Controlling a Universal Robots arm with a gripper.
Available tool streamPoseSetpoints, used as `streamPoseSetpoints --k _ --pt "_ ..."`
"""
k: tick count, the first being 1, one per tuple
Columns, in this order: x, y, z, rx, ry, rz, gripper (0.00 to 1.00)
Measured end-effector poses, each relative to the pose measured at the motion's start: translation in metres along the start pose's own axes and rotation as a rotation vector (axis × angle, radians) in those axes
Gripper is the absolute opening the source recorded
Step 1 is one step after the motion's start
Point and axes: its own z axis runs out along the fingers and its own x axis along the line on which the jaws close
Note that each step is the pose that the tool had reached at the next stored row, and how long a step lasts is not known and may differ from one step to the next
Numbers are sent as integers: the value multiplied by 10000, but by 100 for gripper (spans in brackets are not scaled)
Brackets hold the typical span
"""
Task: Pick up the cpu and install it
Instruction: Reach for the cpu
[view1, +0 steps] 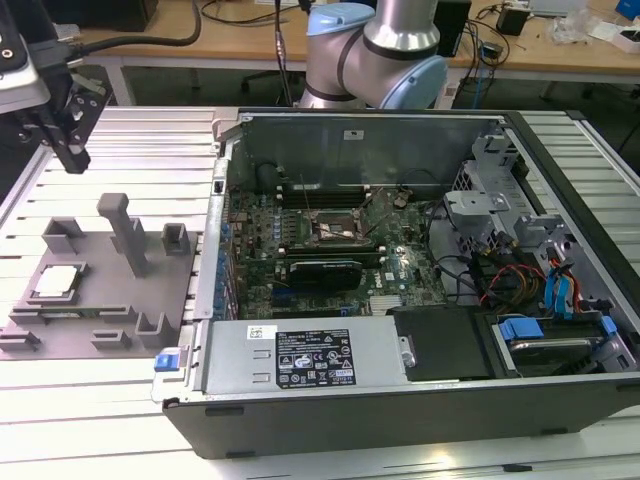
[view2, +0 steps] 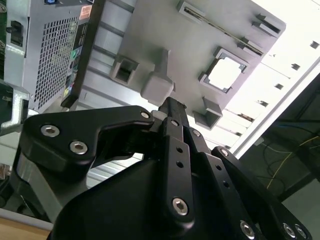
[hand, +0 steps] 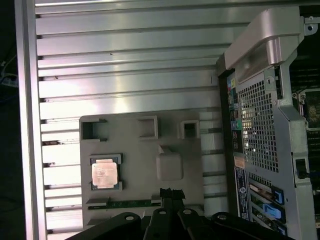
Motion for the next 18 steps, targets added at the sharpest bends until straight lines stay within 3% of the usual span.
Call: streamPoseSetpoints --k 9,18 --pt "150 -11 10 2 0 0 11" --pt "254 -20 34 2 0 0 11"
